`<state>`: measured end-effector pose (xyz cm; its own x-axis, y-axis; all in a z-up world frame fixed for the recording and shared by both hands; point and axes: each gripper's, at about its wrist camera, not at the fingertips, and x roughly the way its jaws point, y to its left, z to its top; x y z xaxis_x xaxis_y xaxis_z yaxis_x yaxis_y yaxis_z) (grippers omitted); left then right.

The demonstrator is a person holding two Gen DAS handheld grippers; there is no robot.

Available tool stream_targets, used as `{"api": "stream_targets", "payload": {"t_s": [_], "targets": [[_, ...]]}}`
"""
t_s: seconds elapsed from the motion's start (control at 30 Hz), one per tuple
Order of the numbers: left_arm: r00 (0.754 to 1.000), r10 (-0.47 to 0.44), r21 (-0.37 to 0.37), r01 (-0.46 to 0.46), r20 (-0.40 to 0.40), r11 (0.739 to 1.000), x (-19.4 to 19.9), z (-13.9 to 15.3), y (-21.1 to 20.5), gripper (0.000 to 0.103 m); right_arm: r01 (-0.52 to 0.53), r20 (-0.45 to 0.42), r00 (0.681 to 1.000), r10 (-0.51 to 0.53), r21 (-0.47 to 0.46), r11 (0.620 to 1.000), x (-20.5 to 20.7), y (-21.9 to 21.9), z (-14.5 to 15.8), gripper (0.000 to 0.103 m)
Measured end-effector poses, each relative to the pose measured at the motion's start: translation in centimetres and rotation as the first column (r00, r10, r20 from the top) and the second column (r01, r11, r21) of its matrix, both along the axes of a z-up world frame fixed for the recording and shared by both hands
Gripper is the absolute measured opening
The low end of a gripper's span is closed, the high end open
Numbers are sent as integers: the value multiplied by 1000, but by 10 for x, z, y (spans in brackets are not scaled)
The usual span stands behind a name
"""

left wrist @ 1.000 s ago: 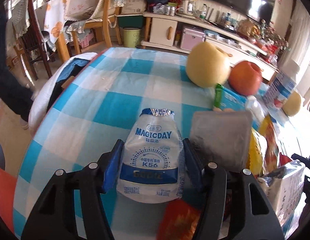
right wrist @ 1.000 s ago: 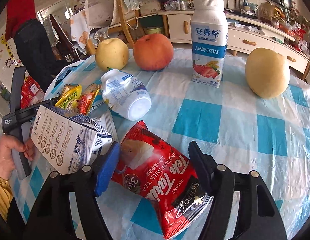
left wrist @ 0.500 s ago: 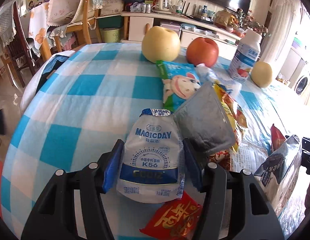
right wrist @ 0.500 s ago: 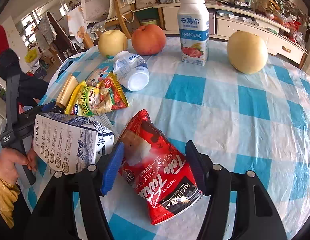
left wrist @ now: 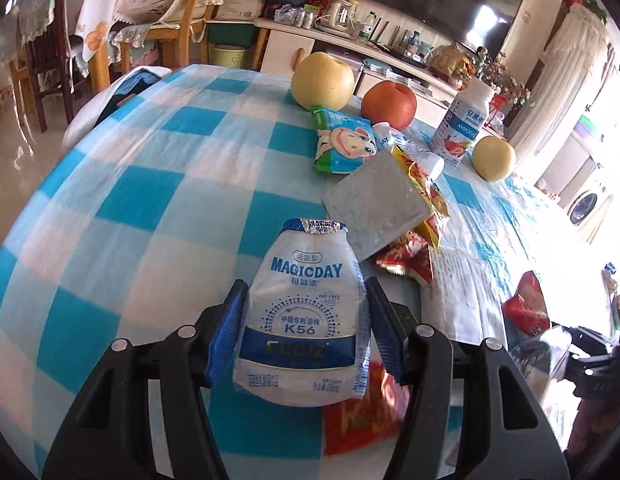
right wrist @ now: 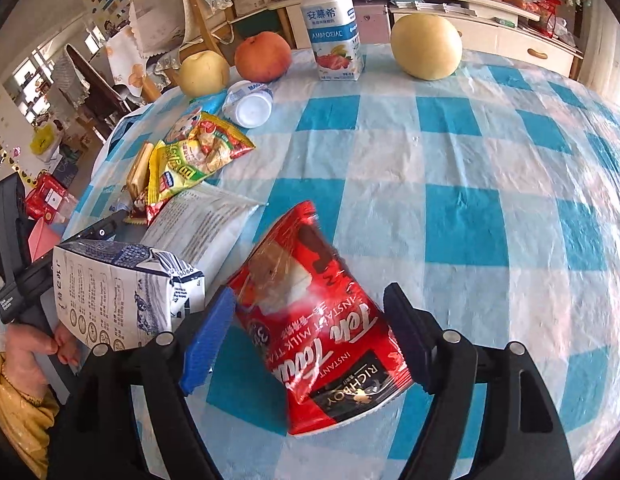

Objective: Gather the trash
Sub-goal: 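Grasp the MAGICDAY pouch with the left gripper while the right gripper grasps the red Teh Tarik sachet, then carry the pouch and sachet over the pink bucket and open both grippers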

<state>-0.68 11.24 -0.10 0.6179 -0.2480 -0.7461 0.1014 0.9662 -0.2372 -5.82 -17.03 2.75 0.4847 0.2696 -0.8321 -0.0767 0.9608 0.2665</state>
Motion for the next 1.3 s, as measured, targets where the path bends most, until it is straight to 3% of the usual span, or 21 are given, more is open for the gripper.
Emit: {"api": "stream_targets", "payload": {"t_s": [0.27, 0.53, 0.63, 0.87, 1.03, 1.3], "targets": [[999, 45, -48, -44, 22, 998, -29, 12, 28, 60, -2, 8, 1000, 3, -76, 997, -36, 18, -3, 81], [997, 59, -64, -55, 57, 996, -33, 22, 47, 60, 76, 57, 996, -67, -160, 984, -37, 26, -5, 81], [997, 63, -85, -58, 53, 995, -31, 24, 52, 60, 81, 74, 995, -69, -178, 981, -36, 29, -4, 62], [995, 51, -84, -44, 89, 996, -32, 34, 54, 60, 118, 84, 991, -104, -176, 977, -37, 30, -1, 55], [991, 65, -97, -54, 116, 994, -33, 44, 62, 60, 170, 147, 979, -145, -178, 969, -42, 30, 14, 53], [971, 170, -132, -148, 170, 980, -38, 64, 95, 60, 274, 252, 938, -238, -119, 954, -50, 25, 53, 52]]}}
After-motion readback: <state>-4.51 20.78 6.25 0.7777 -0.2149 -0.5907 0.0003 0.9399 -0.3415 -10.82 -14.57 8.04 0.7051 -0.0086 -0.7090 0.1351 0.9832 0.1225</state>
